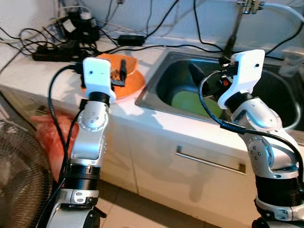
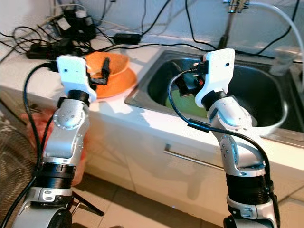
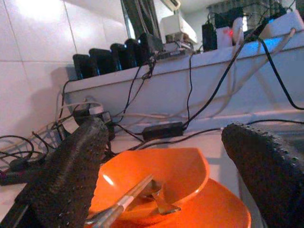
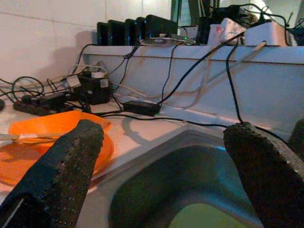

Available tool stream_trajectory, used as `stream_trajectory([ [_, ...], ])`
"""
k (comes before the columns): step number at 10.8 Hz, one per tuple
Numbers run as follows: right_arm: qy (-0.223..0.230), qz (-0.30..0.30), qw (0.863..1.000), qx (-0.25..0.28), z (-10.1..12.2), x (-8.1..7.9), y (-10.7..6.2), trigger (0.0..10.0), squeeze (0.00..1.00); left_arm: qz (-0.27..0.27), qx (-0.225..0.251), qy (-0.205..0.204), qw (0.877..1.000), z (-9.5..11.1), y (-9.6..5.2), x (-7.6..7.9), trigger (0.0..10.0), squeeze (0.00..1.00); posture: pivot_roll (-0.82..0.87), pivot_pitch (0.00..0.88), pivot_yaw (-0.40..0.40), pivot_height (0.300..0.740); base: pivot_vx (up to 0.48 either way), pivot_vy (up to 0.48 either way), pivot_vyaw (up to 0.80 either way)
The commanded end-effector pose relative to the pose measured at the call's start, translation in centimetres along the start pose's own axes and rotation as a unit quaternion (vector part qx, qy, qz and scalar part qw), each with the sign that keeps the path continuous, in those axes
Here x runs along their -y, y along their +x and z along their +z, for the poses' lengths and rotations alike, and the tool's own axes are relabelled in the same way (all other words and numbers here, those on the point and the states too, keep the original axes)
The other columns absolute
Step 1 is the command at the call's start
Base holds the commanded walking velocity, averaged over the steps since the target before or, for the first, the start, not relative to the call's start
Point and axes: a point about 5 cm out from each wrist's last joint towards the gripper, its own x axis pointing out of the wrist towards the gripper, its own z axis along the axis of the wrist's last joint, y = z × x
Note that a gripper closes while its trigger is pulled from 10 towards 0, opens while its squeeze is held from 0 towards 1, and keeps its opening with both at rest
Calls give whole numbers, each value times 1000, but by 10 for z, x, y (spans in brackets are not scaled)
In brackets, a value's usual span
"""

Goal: Kitchen organization

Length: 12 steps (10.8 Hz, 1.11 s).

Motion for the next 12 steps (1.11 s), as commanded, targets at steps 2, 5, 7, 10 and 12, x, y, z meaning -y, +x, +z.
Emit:
stream_trajectory([
  [2,5,5,1000,2,3,-2,2,10000,0,12,-5,0,1000,-1,6,-5,10000,0,-50,0,48,740,0,0,0],
  [5,55,62,996,-18,0,-19,0,10000,0,20,-22,16,999,-18,5,-14,10000,0,-58,0,50,740,0,0,0],
  [7,81,134,986,-61,-9,-35,-11,10000,0,24,-27,18,999,-24,4,-17,10000,0,-71,0,40,740,0,0,0],
  [10,81,183,972,-121,-23,-50,-29,10000,0,11,-29,15,999,-33,7,-13,10000,0,-86,0,28,740,0,0,0],
  [12,88,182,971,-129,-23,-51,-33,10000,0,-9,-24,6,1000,-34,10,-7,10000,0,-94,0,26,740,0,0,0],
])
